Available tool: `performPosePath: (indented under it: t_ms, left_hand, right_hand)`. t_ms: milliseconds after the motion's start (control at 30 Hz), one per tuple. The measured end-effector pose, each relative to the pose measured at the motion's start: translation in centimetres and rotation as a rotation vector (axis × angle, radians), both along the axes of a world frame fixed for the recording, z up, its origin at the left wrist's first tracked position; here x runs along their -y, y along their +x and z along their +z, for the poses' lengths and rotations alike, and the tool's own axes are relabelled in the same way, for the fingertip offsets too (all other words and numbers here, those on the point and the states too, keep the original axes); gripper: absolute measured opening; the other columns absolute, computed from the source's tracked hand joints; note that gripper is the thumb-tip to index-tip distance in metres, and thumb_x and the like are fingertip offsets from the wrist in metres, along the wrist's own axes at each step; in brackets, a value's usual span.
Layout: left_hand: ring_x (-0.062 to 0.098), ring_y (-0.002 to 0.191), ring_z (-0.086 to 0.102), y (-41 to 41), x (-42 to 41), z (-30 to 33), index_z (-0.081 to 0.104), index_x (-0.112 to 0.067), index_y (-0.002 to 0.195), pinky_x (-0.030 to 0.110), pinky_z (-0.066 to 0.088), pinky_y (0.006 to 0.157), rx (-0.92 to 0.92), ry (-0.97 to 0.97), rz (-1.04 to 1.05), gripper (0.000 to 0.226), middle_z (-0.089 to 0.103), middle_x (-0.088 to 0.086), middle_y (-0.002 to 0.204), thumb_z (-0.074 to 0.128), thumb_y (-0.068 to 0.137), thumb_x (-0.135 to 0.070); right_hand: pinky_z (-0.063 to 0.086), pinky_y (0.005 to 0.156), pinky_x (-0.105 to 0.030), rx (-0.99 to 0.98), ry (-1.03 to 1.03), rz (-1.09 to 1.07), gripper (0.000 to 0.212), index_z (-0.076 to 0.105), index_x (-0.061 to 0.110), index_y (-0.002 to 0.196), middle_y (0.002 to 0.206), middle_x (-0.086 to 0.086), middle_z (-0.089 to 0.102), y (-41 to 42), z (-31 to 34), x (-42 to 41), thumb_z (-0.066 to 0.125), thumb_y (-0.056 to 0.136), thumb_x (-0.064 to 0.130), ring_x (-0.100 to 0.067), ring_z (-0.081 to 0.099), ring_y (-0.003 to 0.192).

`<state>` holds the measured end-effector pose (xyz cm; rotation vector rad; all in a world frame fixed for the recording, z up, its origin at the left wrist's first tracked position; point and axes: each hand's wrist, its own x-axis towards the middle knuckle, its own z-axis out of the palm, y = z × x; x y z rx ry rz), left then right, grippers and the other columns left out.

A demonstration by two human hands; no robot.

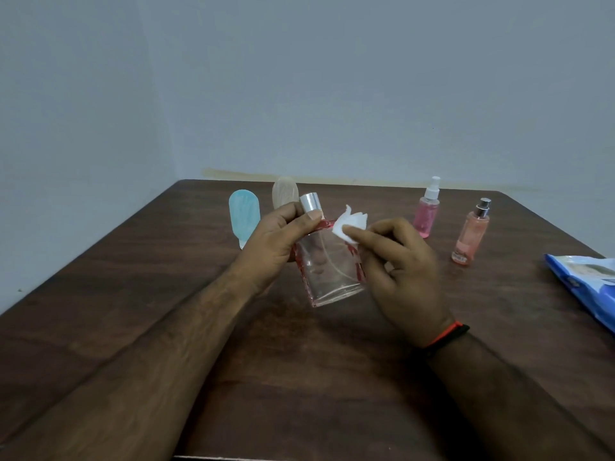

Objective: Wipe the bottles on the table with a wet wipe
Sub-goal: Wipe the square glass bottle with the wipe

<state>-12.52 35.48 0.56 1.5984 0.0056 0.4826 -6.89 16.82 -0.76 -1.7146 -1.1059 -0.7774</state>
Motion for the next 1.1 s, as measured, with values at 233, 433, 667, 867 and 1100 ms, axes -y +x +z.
performPosePath:
  t_ms: [233,433,667,867,1100]
  left_hand:
    - [0.006,0.091,0.067,-0.1,0.6,0.0,0.072,-0.035,0.091,0.038,0.056,0.086,0.016,-0.039,0.033,0.025,0.069,-0.013,0.087,0.051,0.09,-0.048]
    - [0.009,0.076,0.067,-0.4,1.2,0.6,0.071,-0.034,0.08,0.036,0.059,0.072,0.099,-0.11,0.067,0.022,0.067,-0.008,0.076,0.066,0.078,-0.055]
    - [0.019,0.086,0.064,-0.7,1.2,0.9,0.065,-0.021,0.08,0.05,0.053,0.085,0.155,-0.181,0.202,0.033,0.057,0.014,0.096,0.053,0.089,-0.051]
    - [0.008,0.088,0.063,-1.0,1.0,1.2,0.076,-0.039,0.083,0.04,0.058,0.084,0.124,-0.202,0.218,0.027,0.061,-0.007,0.098,0.058,0.082,-0.058]
    - [-0.005,0.081,0.064,-0.6,1.3,0.9,0.07,-0.03,0.102,0.032,0.058,0.082,0.127,-0.174,0.265,0.018,0.066,-0.02,0.091,0.054,0.098,-0.037]
  right_hand:
    - [0.055,0.071,-0.047,-0.426,0.121,0.264,0.031,0.072,0.016,0.115,0.096,-0.006,0.062,-0.6,0.1,-0.5,0.063,0.091,-0.001,-0.025,0.062,0.084]
    - [0.057,0.076,-0.028,-0.464,0.053,0.405,0.03,0.071,0.013,0.116,0.102,-0.007,0.063,-1.4,0.2,-0.6,0.062,0.091,0.0,-0.018,0.064,0.094]
    - [0.058,0.072,-0.028,-0.566,0.096,0.584,0.026,0.072,0.003,0.11,0.103,-0.014,0.067,-1.4,0.3,-0.8,0.064,0.086,-0.005,-0.024,0.069,0.084]
    - [0.059,0.067,-0.03,-0.808,0.426,0.602,0.026,0.076,0.016,0.101,0.105,-0.015,0.072,0.1,0.2,-0.6,0.067,0.083,0.0,-0.029,0.072,0.083]
    - [0.058,0.066,-0.03,-0.831,0.395,0.565,0.024,0.076,0.017,0.103,0.102,-0.013,0.074,0.4,-0.3,-0.9,0.068,0.083,0.005,-0.029,0.073,0.079]
